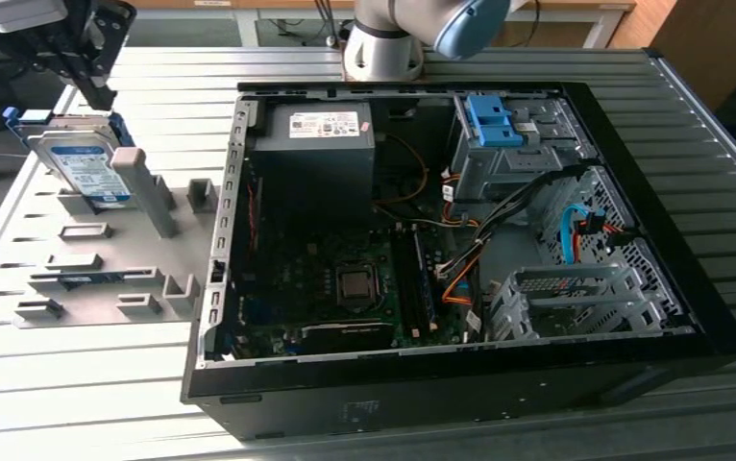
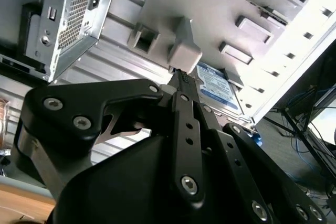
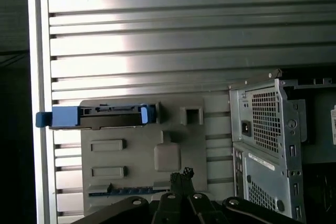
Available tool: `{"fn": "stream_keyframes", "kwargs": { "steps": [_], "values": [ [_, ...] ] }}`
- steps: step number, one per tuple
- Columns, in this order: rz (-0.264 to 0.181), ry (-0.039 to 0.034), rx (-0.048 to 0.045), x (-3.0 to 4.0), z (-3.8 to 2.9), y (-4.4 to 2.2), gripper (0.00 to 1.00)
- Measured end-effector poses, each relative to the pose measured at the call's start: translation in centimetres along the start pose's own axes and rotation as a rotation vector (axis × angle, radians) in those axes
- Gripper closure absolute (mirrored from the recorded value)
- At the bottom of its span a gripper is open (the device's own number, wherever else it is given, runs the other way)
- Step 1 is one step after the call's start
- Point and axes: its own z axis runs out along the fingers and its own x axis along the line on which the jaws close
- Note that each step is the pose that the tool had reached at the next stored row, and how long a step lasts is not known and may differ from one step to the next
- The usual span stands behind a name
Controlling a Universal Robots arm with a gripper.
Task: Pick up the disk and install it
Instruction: 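Reach for the disk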
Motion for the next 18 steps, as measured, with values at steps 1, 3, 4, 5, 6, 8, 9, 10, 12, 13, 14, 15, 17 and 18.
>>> {"fn": "stream_keyframes", "kwargs": {
  "steps": [1, 3, 4, 5, 6, 8, 9, 10, 12, 13, 14, 15, 17, 18],
  "values": [
    [0.0, 0.0, 0.0, 0.37, 0.01, 0.0, 0.89],
    [0.0, -0.0001, 0.0, 1.06, 0.02, 0.0, 0.89],
    [0.0, -0.0001, 0.0, 1.37, 0.02, 0.02, 0.89],
    [0.001, -0.0001, 0.0, 1.67, 0.03, 0.05, 0.89],
    [0.001, -0.0001, 0.0, 1.95, 0.03, 0.13, 0.89],
    [0.001, -0.0001, 0.0, 2.48, 0.05, 0.4, 0.89],
    [0.001, -0.0001, 0.0, 2.67, 0.07, 0.62, 0.89],
    [0.003, -0.0001, 0.0001, 2.88, 0.11, 0.7, 0.89],
    [0.008, -0.0004, 0.0009, 3.36, 0.22, 0.85, 0.89],
    [0.009, -0.0005, 0.0011, 3.65, 0.25, 0.9, 0.89],
    [0.011, -0.0005, 0.0012, 3.93, 0.3, 0.96, 0.89],
    [0.013, -0.0007, 0.0014, 4.21, 0.37, 1.05, 0.89],
    [0.016, -0.0008, 0.0019, 4.71, 0.48, 1.2, 0.89],
    [0.017, -0.001, 0.002, 4.93, 0.53, 1.26, 0.89]
  ]
}}
